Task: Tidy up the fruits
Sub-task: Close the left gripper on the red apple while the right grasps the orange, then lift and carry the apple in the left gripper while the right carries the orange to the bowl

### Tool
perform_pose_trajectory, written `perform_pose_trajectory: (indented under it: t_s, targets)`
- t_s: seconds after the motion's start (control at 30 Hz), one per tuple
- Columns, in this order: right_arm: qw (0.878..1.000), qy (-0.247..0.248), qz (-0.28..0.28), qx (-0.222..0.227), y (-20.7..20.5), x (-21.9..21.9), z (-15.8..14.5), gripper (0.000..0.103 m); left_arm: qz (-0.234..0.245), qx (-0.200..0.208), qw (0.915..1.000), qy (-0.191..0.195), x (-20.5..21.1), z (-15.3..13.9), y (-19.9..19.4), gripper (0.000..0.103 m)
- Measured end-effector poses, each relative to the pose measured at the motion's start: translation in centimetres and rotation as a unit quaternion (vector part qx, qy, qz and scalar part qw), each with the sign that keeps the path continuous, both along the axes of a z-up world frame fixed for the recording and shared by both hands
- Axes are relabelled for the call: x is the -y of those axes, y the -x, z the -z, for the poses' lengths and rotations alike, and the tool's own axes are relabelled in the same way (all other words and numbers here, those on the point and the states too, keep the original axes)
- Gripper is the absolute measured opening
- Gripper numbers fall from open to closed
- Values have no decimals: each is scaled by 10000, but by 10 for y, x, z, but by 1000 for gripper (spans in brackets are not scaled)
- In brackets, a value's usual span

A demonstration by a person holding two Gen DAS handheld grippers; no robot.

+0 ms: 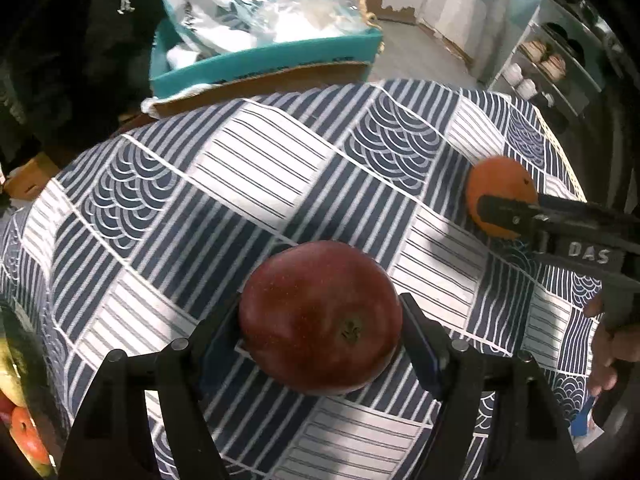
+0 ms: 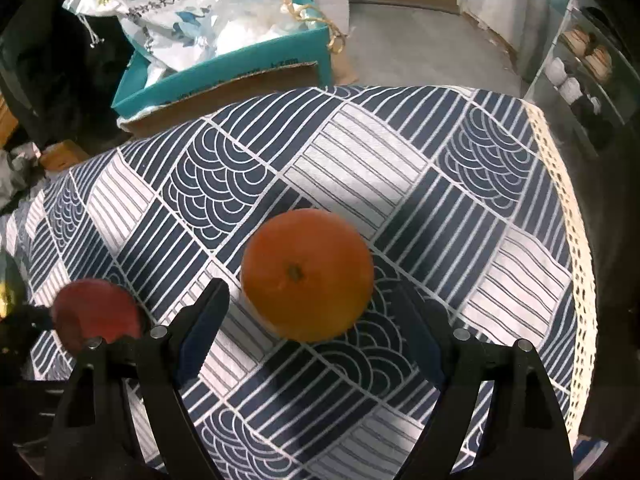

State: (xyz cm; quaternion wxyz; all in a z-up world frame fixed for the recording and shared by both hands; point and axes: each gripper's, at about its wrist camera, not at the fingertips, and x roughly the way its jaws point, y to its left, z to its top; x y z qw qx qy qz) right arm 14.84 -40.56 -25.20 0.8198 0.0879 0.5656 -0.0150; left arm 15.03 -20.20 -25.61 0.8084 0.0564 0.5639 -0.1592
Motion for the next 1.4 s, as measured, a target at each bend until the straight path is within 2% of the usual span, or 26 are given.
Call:
perform_pose_trajectory:
  t_s: [0.27, 0.47, 0.73, 0.97, 1.4]
  targets:
    - [9999, 8, 20, -106, -16, -5, 16, 83, -155, 127, 9998, 30, -21, -14, -10, 77]
    - [9998, 40, 123, -143, -18, -4, 18, 71, -208, 169, 9996, 62, -30, -21, -10, 77]
    - [9999, 121, 98, -67, -9, -8, 14, 68, -275, 219, 9993, 104, -44, -30, -7, 77]
    - [9998, 170, -72, 111, 2, -25, 0, 68, -321, 315, 9989, 131, -56, -45, -3, 77]
    - [9974, 262, -388, 556, 23, -66, -45, 67, -522, 633, 9965, 157, -96, -80, 13, 77]
